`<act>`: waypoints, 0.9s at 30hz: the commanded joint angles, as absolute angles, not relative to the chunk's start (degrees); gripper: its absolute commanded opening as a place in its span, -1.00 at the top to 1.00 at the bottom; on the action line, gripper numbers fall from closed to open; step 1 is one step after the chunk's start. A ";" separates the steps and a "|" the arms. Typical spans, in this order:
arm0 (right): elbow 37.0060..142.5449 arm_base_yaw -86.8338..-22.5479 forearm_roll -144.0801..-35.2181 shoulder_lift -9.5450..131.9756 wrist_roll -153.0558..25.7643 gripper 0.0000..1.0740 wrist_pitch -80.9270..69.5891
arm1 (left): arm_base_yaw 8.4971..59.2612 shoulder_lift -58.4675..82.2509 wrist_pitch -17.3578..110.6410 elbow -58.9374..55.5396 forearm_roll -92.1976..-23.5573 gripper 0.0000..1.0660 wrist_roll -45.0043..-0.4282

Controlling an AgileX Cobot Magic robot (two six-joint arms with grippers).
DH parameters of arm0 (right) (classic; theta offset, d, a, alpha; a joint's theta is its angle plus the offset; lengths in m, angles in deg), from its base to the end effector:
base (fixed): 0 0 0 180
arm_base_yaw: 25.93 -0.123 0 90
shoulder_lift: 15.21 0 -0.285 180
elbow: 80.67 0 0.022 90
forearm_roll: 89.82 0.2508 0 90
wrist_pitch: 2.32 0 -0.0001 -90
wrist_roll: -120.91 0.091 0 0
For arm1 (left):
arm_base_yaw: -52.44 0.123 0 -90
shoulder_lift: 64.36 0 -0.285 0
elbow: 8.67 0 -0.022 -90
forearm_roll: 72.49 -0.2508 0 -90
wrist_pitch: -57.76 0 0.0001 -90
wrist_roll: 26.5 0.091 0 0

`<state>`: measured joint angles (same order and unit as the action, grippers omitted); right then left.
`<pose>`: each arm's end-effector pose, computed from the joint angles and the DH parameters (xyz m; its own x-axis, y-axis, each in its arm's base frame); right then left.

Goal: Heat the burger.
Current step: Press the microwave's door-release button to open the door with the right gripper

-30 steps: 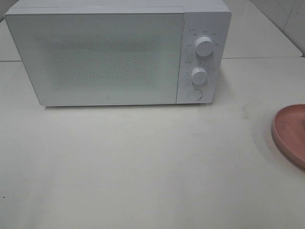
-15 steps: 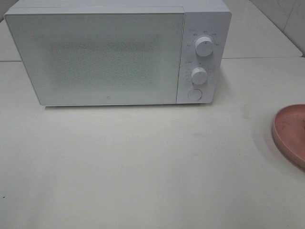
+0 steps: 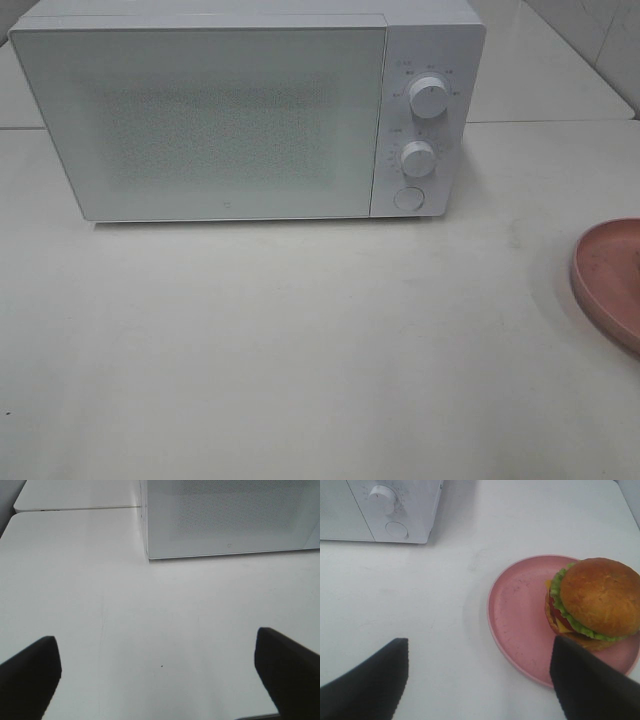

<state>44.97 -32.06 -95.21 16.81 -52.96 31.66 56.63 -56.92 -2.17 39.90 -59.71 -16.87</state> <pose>0.0857 0.0044 0.2660 -0.5023 -0.0249 -0.8643 -0.0470 0.9989 -0.0015 -0.0050 -0.0178 0.2801 -0.4202 0.0232 -0.9071 0.1241 0.9917 -0.0321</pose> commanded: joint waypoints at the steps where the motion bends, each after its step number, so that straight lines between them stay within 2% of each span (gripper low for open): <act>1: 42.96 -32.35 -95.09 18.53 -52.79 -0.40 24.84 | 56.51 -58.01 -1.89 40.07 -59.60 -0.88 -17.10; 10: 38.50 -32.35 -95.09 26.84 -52.79 -0.40 7.31 | 56.51 -58.01 -1.89 40.07 -59.60 -0.88 -17.10; 24: 38.50 -32.35 -95.15 42.48 -52.79 -0.40 -16.76 | 56.51 -58.01 -1.89 40.07 -59.60 -0.88 -17.10; 27: 38.50 -32.35 -95.15 43.57 -52.79 -0.40 -18.13 | 56.51 -58.01 -1.89 40.07 -59.60 -0.88 -17.10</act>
